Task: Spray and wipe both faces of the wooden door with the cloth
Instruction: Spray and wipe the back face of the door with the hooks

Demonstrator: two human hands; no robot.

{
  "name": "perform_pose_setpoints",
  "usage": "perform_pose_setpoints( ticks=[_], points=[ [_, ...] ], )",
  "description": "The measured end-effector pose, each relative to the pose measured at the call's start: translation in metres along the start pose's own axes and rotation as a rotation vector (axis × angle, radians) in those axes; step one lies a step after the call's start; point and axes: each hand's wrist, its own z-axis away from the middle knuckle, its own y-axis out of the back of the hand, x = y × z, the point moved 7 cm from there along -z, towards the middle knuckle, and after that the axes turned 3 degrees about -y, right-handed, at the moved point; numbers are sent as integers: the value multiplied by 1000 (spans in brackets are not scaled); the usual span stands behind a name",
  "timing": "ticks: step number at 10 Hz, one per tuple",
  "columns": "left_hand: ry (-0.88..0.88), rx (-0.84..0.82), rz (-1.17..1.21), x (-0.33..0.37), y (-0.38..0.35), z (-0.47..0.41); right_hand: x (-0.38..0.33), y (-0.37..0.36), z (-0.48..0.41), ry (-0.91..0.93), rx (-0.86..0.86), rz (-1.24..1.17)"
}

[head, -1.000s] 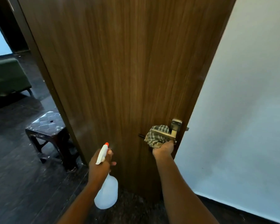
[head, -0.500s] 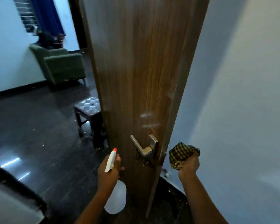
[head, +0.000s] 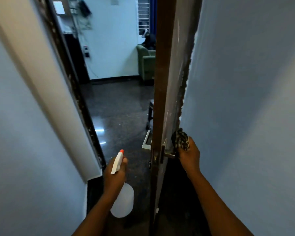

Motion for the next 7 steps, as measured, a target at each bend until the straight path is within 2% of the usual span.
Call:
perform_pose_setpoints(
  ticks=[1, 3, 5, 6, 7],
  points=[
    [21, 121, 28, 1, 37, 9, -16, -54, 0, 220, -237, 270],
    [18, 269, 14, 9, 77, 24, -33, -131, 0, 369, -427, 511],
    [24, 323, -18, 3, 102, 26, -57, -181, 5, 408, -467, 467],
    [-7, 325, -53, 8, 113, 18, -61, -198, -4, 400, -358, 474],
    [-10, 367, -73, 16, 131, -6, -74, -220, -13, 521, -292, 575]
  ],
)
